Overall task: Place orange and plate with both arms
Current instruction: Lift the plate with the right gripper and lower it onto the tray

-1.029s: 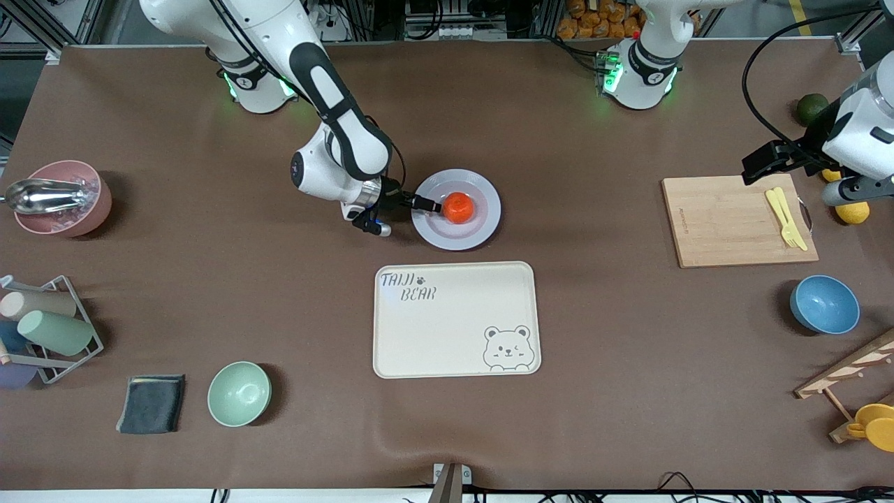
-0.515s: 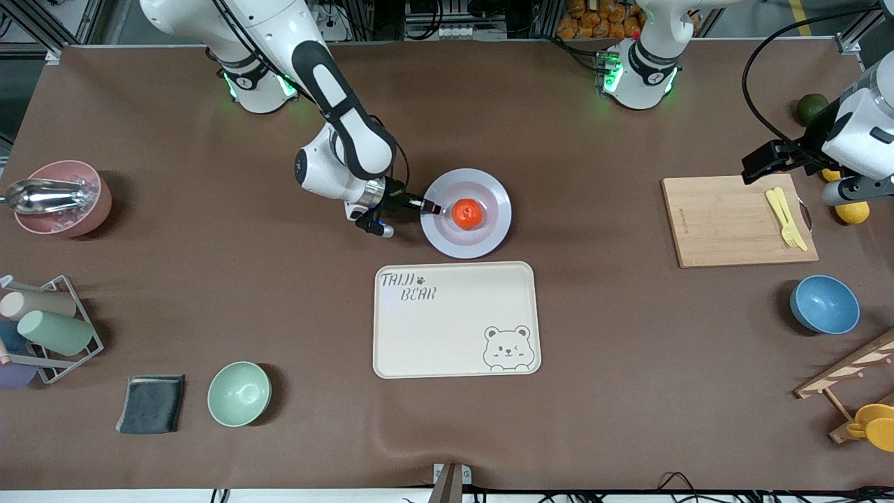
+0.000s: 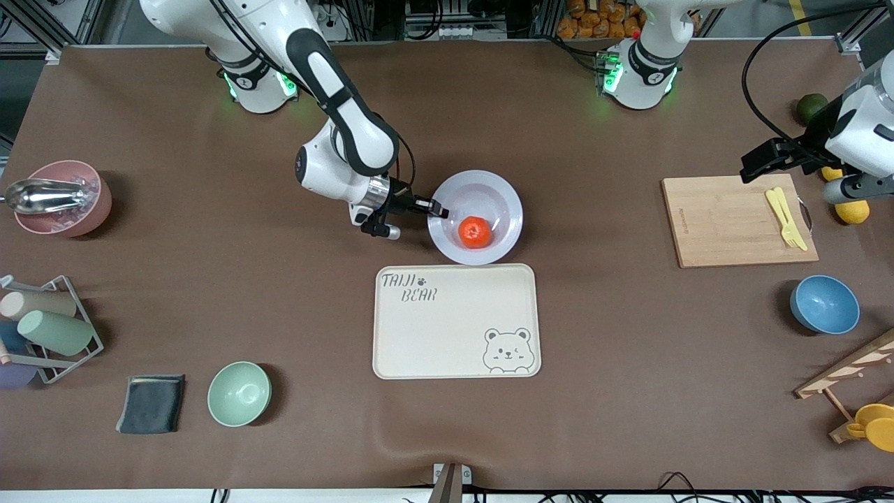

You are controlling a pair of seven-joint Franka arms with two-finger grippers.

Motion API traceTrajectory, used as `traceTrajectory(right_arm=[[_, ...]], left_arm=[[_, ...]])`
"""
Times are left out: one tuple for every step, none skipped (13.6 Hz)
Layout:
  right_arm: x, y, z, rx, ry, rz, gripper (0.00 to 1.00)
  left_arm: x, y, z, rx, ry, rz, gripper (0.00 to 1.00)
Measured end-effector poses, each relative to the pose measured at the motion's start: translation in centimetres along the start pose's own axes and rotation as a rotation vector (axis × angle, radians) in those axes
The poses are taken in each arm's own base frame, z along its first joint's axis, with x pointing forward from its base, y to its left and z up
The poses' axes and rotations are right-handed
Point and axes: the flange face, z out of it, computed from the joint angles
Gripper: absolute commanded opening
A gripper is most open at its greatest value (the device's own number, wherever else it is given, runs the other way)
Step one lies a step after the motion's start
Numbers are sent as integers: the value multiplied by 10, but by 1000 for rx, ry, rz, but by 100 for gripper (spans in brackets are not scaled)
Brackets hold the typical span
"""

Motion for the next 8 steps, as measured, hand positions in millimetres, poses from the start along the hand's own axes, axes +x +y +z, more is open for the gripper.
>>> traceTrajectory(right_arm=[[1,-7,-6,7,15,-48,0],[3,-11,-12,8,41,-97,0],[8,-17,-18,6,76,-145,0],[15,-24,-24,4,116,-185,0],[23,-32,-31,9,151,-211,0],[33,-40,-36,21,175,-226,0],[43,-46,-40,33,192,-231,0],[57,-49,-41,43,210,-231,0]], left_arm=[[0,0,0,0,0,-1,100],[0,0,0,0,0,-1,100],[0,0,0,0,0,-1,100],[0,0,0,0,0,-1,100],[0,0,0,0,0,-1,100],[0,-1,-1,0,1,-1,100],[0,-1,-1,-1,3,-1,100],[-1,-1,-3,-1,5,-2,100]])
